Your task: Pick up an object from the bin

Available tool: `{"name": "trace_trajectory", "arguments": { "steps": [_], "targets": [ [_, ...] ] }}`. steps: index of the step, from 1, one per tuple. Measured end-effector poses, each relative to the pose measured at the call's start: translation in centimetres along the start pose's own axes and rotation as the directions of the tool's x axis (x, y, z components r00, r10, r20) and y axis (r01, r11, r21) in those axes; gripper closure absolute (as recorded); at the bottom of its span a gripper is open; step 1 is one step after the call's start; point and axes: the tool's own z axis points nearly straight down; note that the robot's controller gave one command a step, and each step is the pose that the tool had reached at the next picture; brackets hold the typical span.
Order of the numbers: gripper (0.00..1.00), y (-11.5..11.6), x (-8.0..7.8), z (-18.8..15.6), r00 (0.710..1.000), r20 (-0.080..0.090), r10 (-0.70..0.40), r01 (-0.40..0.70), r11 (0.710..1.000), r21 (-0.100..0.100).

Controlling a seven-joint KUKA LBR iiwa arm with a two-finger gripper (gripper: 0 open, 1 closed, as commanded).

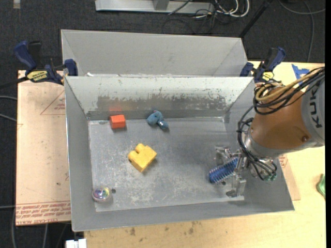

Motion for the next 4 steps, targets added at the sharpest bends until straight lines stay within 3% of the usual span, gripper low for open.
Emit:
{"name": "trace_trajectory", "arguments": {
  "steps": [1, 2, 3, 4],
  "targets": [
    [1.0, 0.1, -0.1, -0.3, 1.0, 0.003, -0.003, 0.003, 1.0, 0.001],
    [0.0, 0.1, -0.1, -0.3, 1.0, 0.004, -0.004, 0.004, 1.0, 0.0],
    [0.0, -1.0, -7.3, 3.4, 0.929, 0.006, -0.37, 0.37, 0.929, 0.003],
    [1.0, -0.9, -7.3, 3.4, 0.928, 0.006, -0.371, 0.371, 0.929, 0.002]
  ]
}}
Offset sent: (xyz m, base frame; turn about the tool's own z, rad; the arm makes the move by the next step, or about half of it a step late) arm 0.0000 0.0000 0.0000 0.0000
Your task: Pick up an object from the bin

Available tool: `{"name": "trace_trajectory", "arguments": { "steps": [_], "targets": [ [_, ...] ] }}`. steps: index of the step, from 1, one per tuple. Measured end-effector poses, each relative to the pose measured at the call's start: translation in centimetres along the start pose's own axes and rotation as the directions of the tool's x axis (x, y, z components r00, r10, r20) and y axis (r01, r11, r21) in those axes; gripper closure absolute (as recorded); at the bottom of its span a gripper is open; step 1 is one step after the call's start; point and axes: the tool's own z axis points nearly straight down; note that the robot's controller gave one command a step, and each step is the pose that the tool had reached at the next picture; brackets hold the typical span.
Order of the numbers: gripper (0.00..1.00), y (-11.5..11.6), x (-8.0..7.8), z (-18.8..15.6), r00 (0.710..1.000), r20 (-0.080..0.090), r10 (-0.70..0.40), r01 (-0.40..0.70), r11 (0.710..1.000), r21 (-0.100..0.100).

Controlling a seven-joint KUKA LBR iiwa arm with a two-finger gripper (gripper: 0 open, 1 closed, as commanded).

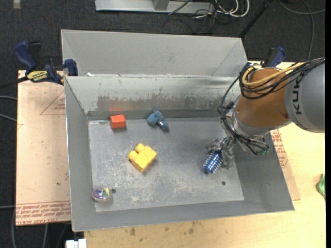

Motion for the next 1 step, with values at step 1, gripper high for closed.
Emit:
{"name": "trace_trajectory", "arguments": {
  "steps": [1],
  "targets": [
    [1.0, -0.6, 2.94, -18.22, 1.0, 0.002, -0.02, 0.02, 1.0, 0.006]
  ]
}}
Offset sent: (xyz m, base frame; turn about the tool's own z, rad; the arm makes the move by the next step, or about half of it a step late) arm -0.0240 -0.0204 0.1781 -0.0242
